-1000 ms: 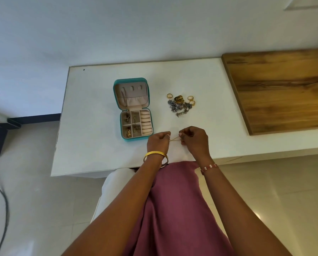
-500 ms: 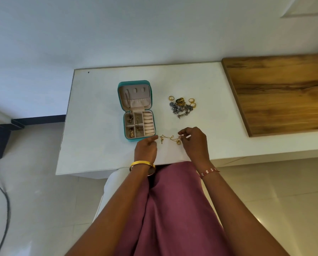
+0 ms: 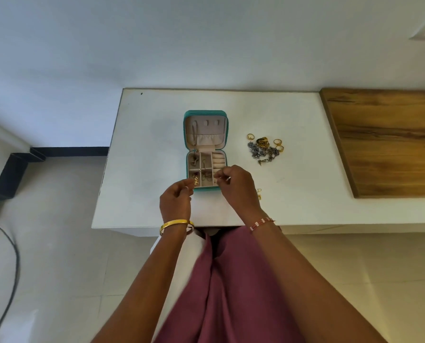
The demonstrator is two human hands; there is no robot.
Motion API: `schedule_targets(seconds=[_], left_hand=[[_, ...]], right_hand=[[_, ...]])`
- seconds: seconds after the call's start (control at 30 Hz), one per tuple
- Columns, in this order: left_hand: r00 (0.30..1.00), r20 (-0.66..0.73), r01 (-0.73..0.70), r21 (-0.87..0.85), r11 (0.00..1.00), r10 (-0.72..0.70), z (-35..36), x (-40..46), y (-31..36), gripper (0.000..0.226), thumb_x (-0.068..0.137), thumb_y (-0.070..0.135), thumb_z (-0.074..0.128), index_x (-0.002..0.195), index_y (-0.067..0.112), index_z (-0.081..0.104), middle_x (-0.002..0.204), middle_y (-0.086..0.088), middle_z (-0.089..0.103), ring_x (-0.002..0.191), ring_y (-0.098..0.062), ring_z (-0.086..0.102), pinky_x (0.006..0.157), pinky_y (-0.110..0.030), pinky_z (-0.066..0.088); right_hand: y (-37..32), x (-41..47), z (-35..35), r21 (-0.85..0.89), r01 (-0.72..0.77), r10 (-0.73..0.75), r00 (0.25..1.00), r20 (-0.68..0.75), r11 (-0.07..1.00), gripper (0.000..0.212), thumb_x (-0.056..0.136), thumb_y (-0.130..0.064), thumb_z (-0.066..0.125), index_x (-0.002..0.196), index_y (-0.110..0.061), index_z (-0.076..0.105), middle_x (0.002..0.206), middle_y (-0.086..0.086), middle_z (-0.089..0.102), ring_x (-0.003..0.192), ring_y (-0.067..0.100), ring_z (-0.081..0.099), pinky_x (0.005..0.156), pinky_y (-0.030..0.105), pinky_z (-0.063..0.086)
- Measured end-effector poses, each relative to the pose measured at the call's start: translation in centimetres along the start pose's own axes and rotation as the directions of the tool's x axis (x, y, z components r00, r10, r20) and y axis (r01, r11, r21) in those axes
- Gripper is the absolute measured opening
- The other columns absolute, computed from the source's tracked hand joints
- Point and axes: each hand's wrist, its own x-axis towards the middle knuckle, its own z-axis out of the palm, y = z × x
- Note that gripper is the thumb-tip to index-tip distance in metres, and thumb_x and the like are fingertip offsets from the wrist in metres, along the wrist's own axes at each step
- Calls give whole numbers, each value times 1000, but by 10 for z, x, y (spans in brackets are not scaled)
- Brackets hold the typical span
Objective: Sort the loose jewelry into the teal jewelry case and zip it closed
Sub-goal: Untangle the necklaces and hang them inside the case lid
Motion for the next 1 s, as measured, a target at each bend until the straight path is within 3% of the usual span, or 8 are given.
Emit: schedule_targets(seconds=[0.1, 0.23, 0.43, 0.57, 0.7, 0.8, 0.93, 1.0], left_hand=[[997, -73, -14, 34, 999, 17, 0, 11, -5, 26, 86, 1, 48, 93, 18, 66, 103, -8, 67, 100, -26, 61, 95, -43, 48], [994, -97, -34, 112, 993, 45, 5, 19, -14, 27, 88, 4, 49, 107, 15, 65, 115, -7, 64, 103, -24, 59, 96, -43, 48], [995, -56, -70, 153, 986, 79, 8, 21, -22, 31, 88, 3, 47, 113, 14, 62, 117, -7, 63, 104, -20, 59, 98, -35, 46], [995, -40, -78, 182, 980, 87, 8, 20, -24, 32, 89, 4, 47, 116, 14, 60, 121, -7, 61, 109, -21, 57, 98, -30, 43], [992, -40, -112, 215, 970, 124, 5, 14, -27, 32, 89, 4, 48, 118, 14, 59, 122, -8, 60, 110, -20, 56, 94, -22, 41], [982, -74, -154, 236, 959, 176, 3, 10, -25, 32, 89, 4, 47, 118, 12, 58, 122, -9, 59, 108, -17, 55, 83, -4, 33], [963, -102, -223, 227, 948, 251, 1, 7, -20, 31, 89, 3, 47, 116, 11, 59, 119, -9, 60, 99, -7, 50, 80, -1, 31], [950, -104, -267, 217, 939, 294, 2, 6, -18, 30, 89, 1, 47, 115, 10, 60, 117, -9, 61, 100, -8, 51, 80, 0, 33]], right_hand=[[-4, 13, 15, -205, 70, -64, 997, 37, 976, 18, 88, -13, 58, 101, -7, 68, 104, 12, 61, 95, 25, 57, 70, 25, 41], [-6, 23, 28, -503, 160, -148, 987, 63, 850, 21, 90, -12, 53, 107, -8, 65, 109, 14, 58, 99, 27, 54, 71, 30, 45], [-19, 20, 35, -609, 131, -175, 984, -13, 783, 12, 78, -5, 66, 88, 0, 70, 94, 19, 65, 86, 34, 60, 63, 33, 48], [-20, 19, 35, -574, 125, -126, 991, 38, 809, 26, 91, -2, 42, 110, 1, 60, 117, 21, 54, 107, 35, 49, 79, 37, 43], [-23, 18, 34, -556, 159, -154, 987, 56, 816, 28, 89, 1, 43, 112, 4, 58, 119, 22, 54, 111, 37, 47, 84, 39, 41], [-18, 20, 35, -504, 148, -155, 988, 28, 851, 27, 89, 0, 44, 113, 1, 56, 118, 20, 54, 109, 34, 48, 84, 36, 41], [-16, 19, 27, -128, 21, -37, 992, -122, 991, 14, 89, -5, 50, 99, -1, 60, 105, 16, 57, 96, 25, 51, 73, 21, 34], [-20, 17, 16, 104, -7, 23, 989, -149, 995, 9, 88, -3, 50, 93, -2, 58, 96, 14, 60, 86, 19, 52, 68, 16, 32]])
